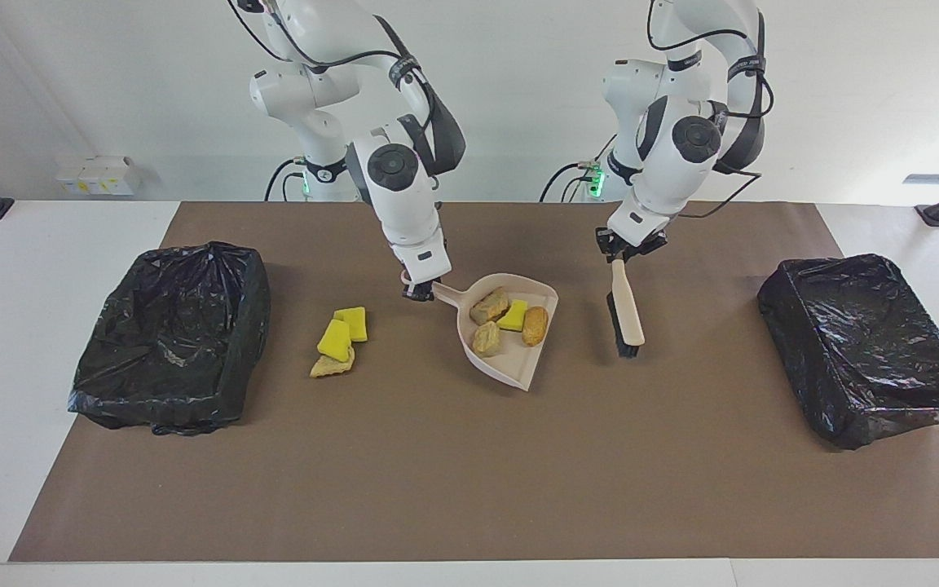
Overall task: Sweep and dump trash in bin
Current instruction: 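Carry the loaded dustpan with the right gripper to the nearby black bin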
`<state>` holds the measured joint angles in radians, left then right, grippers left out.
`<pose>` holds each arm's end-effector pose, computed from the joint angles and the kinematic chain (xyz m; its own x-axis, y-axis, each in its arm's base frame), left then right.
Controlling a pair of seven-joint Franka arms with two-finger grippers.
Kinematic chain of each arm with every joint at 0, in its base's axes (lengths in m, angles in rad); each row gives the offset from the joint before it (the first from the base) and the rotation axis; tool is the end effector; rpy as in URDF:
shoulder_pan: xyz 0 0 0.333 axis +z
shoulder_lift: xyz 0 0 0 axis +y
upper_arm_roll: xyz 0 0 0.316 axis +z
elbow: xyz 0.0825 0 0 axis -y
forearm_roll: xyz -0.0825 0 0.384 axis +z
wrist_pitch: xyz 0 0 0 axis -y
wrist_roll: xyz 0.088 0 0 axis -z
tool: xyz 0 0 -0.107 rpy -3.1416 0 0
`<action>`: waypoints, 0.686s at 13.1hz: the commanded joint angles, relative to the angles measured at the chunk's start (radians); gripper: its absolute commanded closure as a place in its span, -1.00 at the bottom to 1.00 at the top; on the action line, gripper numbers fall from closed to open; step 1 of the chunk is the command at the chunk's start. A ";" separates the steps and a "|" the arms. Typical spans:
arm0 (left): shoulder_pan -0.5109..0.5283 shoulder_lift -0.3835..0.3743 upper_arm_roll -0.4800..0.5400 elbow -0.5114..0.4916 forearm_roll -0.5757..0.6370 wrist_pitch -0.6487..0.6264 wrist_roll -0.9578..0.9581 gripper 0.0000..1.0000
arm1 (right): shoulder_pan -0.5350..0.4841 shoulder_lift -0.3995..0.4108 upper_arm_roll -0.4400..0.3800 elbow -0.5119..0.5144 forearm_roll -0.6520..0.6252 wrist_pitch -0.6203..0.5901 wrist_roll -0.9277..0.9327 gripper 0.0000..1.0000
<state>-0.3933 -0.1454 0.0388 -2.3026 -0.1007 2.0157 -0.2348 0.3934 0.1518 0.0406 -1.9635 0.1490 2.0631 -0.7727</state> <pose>0.4421 -0.1698 0.3957 0.9843 -0.0740 -0.1600 -0.0662 -0.9964 0.0536 0.5261 0.2517 0.3937 0.4271 0.9027 0.0521 0.8986 -0.4174 -0.1350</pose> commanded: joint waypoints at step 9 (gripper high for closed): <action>-0.410 -0.017 -0.020 -0.098 0.010 0.121 -0.538 1.00 | -0.414 -0.129 -0.005 0.077 0.020 -0.277 -0.577 1.00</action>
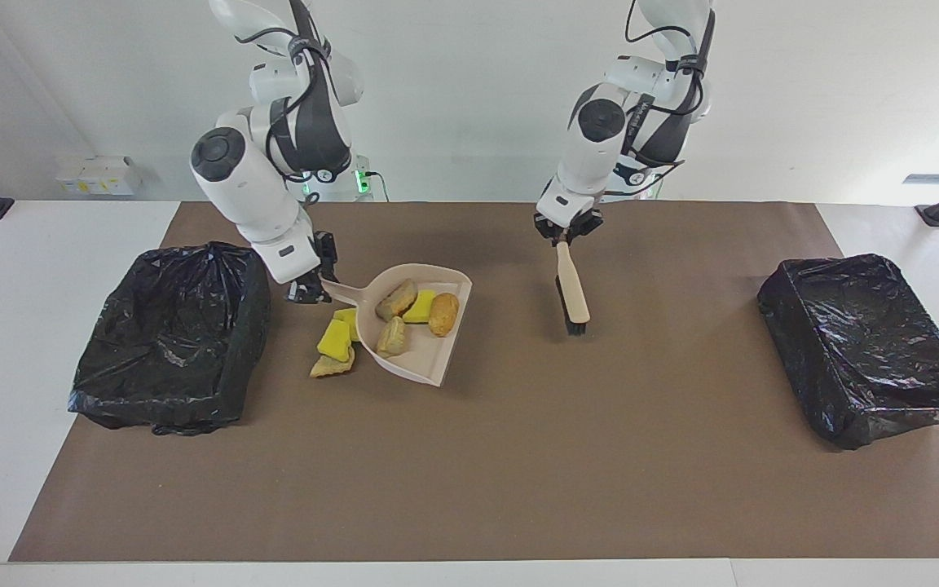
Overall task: Sweep and dump trash in bin
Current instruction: 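Carry the loaded dustpan with the right gripper to the nearby black bin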
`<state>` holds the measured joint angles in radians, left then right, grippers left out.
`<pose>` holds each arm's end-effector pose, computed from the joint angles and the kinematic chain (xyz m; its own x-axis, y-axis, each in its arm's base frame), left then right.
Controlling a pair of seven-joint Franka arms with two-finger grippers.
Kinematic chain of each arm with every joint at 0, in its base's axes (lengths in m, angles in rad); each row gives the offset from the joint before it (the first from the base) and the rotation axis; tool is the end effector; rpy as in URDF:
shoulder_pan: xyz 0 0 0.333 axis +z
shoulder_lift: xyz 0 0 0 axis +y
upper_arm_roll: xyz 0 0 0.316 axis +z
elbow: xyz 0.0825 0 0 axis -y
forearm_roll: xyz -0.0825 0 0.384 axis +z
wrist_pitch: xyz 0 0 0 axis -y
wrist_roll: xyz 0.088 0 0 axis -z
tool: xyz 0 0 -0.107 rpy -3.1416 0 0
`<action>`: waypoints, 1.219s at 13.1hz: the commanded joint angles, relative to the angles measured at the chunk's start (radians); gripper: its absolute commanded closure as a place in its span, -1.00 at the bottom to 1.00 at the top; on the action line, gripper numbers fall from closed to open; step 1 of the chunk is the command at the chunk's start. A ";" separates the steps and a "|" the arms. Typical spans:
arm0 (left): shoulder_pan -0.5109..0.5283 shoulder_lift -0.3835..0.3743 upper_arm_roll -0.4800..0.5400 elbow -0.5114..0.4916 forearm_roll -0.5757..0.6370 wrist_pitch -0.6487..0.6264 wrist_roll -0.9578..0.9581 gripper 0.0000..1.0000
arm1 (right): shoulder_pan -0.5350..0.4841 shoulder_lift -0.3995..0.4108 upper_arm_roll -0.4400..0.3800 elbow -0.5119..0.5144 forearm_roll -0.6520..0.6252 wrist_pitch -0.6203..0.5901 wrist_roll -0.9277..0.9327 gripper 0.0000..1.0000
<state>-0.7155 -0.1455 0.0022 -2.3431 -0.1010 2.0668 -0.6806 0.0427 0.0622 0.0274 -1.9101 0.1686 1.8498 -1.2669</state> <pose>0.3510 -0.3106 0.3819 0.9877 0.0224 -0.1545 0.0196 -0.9996 -0.0196 0.5601 0.0523 0.4532 0.2934 0.9495 0.1113 0.9474 -0.2732 -0.1668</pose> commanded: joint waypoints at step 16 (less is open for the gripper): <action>-0.115 0.001 0.028 -0.041 0.003 0.148 -0.266 -1.00 | -0.570 -0.078 -0.007 0.066 -0.476 -0.012 -0.478 1.00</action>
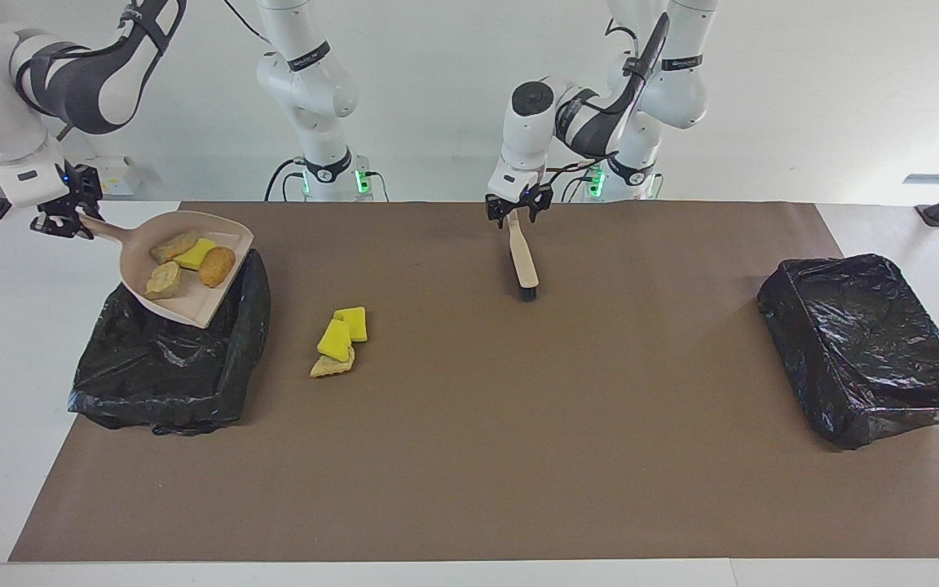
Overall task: Sweep and dump trash in bin
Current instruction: 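Tip the dustpan into the bin while the left gripper drops the brush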
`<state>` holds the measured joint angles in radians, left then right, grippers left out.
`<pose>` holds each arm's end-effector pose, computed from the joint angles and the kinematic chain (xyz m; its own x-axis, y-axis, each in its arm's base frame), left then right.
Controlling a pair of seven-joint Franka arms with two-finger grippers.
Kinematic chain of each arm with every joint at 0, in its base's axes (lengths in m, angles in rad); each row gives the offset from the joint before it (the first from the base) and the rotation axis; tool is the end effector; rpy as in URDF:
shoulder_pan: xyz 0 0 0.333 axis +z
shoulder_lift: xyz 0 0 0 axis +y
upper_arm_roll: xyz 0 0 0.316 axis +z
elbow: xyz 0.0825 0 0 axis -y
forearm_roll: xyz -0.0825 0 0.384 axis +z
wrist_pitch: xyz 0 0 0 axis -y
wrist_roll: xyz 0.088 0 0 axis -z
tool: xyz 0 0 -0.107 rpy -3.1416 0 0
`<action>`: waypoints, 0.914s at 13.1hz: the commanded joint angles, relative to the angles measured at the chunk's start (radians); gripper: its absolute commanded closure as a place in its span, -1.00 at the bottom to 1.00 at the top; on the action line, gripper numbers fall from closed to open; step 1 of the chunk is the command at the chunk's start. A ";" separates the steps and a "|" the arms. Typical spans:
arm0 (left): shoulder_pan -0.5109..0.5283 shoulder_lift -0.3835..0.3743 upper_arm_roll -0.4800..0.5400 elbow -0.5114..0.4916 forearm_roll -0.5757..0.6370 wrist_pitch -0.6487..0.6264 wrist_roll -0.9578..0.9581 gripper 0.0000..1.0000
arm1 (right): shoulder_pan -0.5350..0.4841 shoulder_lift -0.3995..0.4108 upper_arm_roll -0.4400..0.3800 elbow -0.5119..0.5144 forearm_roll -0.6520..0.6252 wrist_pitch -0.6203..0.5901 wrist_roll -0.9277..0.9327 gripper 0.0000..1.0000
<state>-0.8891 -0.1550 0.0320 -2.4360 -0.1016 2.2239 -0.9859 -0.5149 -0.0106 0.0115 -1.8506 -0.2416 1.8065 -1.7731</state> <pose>0.2984 -0.3495 0.3584 0.9765 0.1904 -0.1012 0.1909 -0.9816 -0.0047 0.4776 -0.2858 0.5197 0.2232 0.9501 -0.2180 0.9654 -0.2465 -0.0856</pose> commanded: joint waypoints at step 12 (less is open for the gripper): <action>0.513 0.160 -0.001 0.528 0.000 -0.384 0.683 -1.00 | 0.079 0.046 0.030 0.143 -0.472 -0.073 0.086 1.00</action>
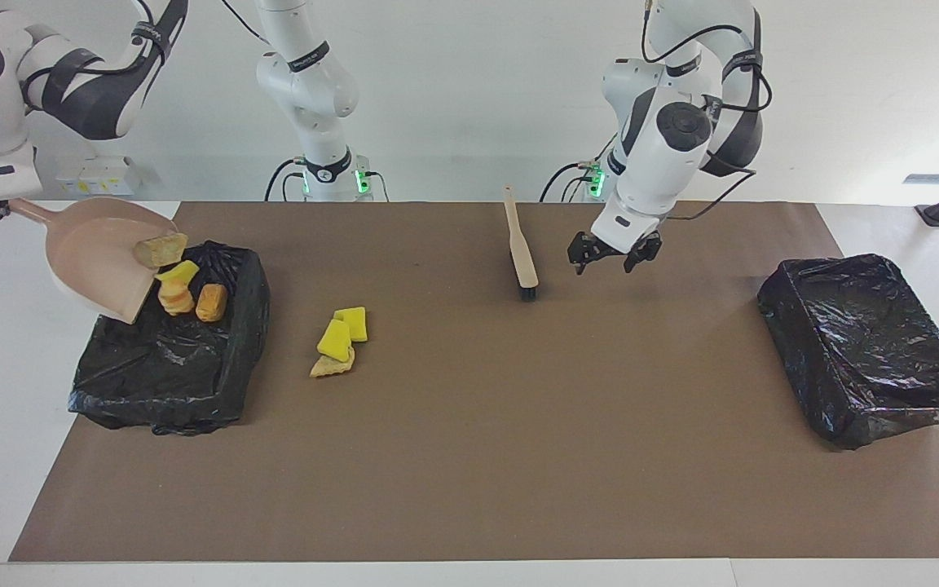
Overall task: Sweep and dump trash in bin
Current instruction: 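Tip the dustpan into the bin while the left gripper drops the brush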
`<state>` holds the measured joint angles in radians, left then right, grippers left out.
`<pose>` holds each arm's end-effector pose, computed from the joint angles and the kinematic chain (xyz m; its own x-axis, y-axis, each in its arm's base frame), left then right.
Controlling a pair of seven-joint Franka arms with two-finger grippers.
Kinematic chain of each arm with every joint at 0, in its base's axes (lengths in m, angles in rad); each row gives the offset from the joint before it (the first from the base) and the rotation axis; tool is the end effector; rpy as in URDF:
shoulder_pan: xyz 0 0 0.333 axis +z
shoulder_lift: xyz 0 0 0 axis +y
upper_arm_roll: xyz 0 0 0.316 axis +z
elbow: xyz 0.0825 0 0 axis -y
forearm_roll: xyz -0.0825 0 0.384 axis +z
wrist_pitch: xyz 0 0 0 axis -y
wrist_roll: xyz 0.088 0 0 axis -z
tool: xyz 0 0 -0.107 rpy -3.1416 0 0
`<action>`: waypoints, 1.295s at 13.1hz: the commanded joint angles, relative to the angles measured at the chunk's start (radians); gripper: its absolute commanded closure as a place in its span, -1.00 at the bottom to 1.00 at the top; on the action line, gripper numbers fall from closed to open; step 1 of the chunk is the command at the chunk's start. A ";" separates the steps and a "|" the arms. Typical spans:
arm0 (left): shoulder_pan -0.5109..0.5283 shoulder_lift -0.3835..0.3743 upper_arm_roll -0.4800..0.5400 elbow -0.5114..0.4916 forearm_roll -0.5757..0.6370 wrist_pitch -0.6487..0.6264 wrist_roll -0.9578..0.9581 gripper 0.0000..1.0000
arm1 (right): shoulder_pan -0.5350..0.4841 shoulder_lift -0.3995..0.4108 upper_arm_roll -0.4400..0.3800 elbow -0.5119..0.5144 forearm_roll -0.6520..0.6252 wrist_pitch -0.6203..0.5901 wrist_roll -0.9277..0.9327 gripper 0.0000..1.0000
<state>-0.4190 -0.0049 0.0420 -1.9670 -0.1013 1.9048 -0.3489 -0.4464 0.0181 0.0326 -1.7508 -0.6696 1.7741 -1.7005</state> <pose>0.5080 -0.2090 0.4677 0.9962 0.0049 -0.0873 0.0108 -0.9976 0.0679 0.5030 -0.2801 0.5646 0.0779 0.7976 -0.5981 0.9764 -0.1822 -0.1158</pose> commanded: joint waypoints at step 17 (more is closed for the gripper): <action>0.289 -0.066 -0.002 0.318 0.109 -0.357 0.442 -1.00 | 0.291 0.008 0.063 0.160 0.411 -0.274 0.529 1.00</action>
<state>-0.1407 -0.0786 0.0463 -1.6653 -0.0087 1.5575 0.0535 -0.2097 0.0244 0.0855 -1.6069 -0.3235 1.5287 -1.2688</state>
